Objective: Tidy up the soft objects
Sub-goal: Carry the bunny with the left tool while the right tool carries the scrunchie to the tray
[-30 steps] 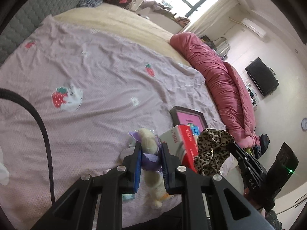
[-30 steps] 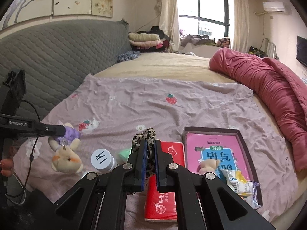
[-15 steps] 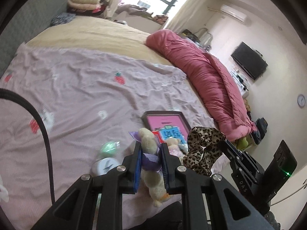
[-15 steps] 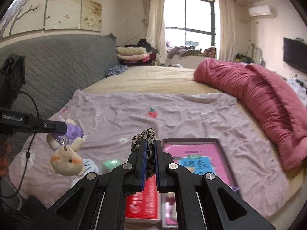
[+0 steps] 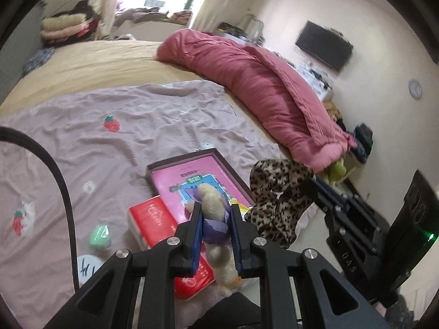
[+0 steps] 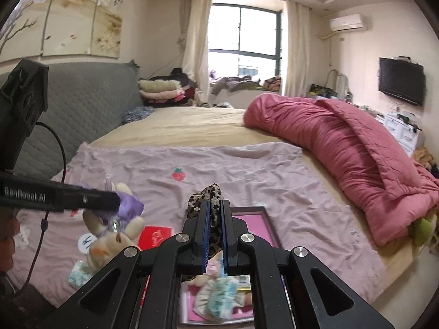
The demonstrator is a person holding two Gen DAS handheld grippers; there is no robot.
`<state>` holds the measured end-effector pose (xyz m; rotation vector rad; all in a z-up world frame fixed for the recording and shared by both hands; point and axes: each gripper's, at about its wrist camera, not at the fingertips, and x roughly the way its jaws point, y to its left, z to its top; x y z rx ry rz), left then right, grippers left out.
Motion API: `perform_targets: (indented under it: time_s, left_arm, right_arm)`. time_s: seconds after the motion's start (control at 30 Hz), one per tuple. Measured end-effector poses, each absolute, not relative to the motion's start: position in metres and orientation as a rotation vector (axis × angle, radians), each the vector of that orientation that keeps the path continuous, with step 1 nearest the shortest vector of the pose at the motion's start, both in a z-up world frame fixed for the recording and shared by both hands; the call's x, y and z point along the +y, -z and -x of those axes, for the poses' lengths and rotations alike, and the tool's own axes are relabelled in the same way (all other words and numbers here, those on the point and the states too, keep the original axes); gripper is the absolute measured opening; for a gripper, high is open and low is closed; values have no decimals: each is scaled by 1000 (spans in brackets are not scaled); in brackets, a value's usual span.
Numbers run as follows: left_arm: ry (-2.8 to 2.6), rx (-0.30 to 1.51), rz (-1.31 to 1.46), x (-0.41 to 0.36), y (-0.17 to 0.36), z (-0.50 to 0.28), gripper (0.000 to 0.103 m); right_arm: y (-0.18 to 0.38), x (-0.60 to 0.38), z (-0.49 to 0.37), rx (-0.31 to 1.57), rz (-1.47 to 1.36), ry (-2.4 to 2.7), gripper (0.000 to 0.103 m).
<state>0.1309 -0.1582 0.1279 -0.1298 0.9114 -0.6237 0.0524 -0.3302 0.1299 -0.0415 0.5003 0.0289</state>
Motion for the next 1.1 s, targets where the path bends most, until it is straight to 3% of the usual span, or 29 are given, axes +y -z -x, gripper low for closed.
perform_targets:
  time_s: [0.33, 1.1]
  left_arm:
    - [644, 933, 22, -211, -119, -141, 19]
    - [618, 1075, -140, -275, -33, -158, 19]
  right_arm:
    - [-125, -381, -52, 497, -37, 47, 7]
    - [-64, -419, -71, 586, -161, 72, 7]
